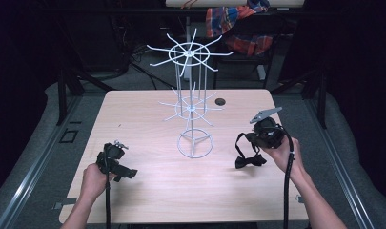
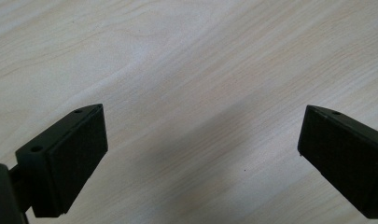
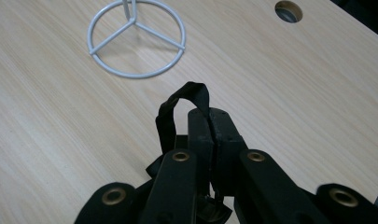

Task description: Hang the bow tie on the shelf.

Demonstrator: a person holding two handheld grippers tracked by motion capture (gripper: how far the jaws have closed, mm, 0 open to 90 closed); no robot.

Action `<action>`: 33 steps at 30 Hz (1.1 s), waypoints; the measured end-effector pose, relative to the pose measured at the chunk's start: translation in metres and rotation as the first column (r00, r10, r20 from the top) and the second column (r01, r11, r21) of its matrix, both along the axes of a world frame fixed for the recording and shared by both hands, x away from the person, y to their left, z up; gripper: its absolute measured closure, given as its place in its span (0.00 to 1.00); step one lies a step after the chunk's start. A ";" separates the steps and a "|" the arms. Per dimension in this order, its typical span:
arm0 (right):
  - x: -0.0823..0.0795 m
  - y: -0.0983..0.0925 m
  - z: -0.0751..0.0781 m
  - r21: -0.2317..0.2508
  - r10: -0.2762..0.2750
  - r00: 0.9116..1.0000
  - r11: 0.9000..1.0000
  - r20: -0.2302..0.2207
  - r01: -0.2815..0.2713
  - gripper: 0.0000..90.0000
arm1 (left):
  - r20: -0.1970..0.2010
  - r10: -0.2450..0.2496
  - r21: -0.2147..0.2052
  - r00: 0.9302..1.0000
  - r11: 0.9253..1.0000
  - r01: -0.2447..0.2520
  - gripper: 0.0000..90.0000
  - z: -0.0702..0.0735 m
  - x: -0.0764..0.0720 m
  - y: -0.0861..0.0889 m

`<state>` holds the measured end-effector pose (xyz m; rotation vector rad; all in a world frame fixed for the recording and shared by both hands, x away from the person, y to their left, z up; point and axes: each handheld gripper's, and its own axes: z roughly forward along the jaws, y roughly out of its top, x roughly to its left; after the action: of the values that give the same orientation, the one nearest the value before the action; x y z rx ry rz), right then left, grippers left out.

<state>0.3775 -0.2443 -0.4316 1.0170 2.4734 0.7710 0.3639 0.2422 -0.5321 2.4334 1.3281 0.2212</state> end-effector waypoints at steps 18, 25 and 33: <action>0.002 0.014 0.013 0.012 0.029 0.999 1.000 0.033 -0.029 0.98 | 0.006 0.001 -0.003 1.000 1.000 -0.001 0.02 0.001 0.000 0.000; 0.005 0.021 0.021 0.024 0.037 0.998 0.999 0.052 -0.039 0.98 | 0.005 0.000 -0.007 1.000 1.000 0.000 0.02 0.000 0.000 0.000; 0.012 0.029 0.030 0.041 0.045 0.996 0.998 0.071 -0.048 0.98 | 0.003 0.001 -0.011 1.000 1.000 -0.001 0.02 0.000 0.000 0.001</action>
<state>0.3893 -0.2152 -0.4020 0.9340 2.4387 0.8625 0.3637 0.2429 -0.5321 2.4222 1.3261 0.2175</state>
